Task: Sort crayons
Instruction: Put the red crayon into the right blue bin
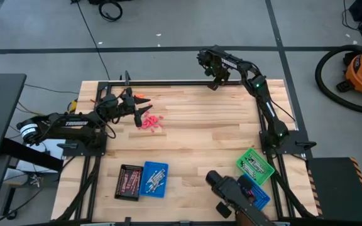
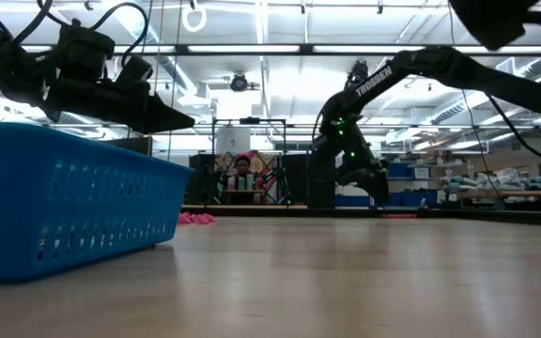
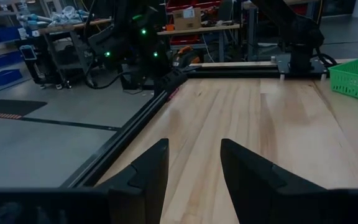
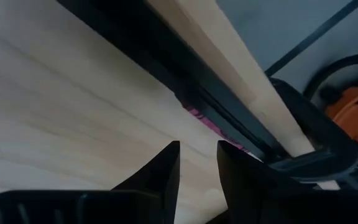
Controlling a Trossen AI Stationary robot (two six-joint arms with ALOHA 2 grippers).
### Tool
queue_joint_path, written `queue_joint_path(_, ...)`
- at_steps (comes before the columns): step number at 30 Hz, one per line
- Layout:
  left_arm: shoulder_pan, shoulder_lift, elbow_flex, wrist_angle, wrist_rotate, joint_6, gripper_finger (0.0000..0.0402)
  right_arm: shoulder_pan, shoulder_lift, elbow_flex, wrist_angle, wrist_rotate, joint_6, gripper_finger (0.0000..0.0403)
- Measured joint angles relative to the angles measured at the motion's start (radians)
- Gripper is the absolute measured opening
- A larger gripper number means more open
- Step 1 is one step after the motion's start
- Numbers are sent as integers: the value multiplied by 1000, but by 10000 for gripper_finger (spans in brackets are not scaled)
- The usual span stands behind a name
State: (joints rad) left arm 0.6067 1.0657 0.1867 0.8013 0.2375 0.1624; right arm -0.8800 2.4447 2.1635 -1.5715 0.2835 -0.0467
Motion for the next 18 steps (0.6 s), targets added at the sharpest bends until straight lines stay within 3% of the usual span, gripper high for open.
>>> queue_joint_path(7,0,0,0,2,0,5,155,-40,21,-1,0,-69,54,113)
queue_joint_path(18,0,0,0,4,0,9,155,-49,24,0,0,-85,55,100)
